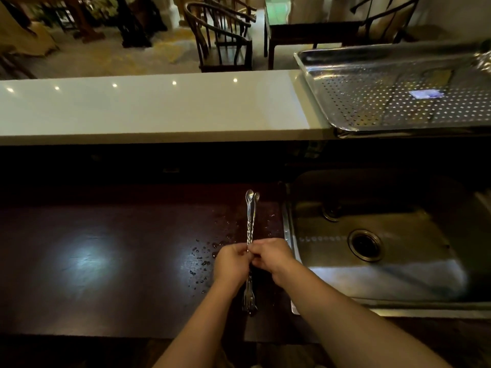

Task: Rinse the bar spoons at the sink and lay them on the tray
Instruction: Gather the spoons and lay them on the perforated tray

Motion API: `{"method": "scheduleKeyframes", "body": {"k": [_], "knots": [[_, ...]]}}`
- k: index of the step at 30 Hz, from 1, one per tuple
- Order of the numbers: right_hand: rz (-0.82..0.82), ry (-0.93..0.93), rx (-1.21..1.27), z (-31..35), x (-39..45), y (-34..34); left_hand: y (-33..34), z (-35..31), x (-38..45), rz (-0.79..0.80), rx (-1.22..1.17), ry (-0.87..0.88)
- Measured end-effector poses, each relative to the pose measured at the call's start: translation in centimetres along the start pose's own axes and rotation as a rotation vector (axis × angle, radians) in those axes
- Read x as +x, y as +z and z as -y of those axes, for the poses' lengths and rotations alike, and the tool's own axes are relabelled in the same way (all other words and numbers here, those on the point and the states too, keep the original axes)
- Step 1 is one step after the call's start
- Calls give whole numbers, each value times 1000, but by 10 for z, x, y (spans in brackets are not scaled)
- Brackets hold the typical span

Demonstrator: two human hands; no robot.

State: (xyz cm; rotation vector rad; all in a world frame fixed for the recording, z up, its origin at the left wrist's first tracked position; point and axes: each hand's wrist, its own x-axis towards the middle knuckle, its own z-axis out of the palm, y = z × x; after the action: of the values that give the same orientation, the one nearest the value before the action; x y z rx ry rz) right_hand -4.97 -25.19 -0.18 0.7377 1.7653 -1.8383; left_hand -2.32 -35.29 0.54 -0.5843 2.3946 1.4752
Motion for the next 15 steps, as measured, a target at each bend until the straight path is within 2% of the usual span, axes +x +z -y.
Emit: {"method": "scheduleKeyframes", "body": {"k": [8, 15], "knots": [[42, -288, 106, 54, -38, -32, -4, -60, -25, -80, -148, 305], [58, -557, 64, 141, -92, -80, -2, -161, -62, -50, -433, 489]]}}
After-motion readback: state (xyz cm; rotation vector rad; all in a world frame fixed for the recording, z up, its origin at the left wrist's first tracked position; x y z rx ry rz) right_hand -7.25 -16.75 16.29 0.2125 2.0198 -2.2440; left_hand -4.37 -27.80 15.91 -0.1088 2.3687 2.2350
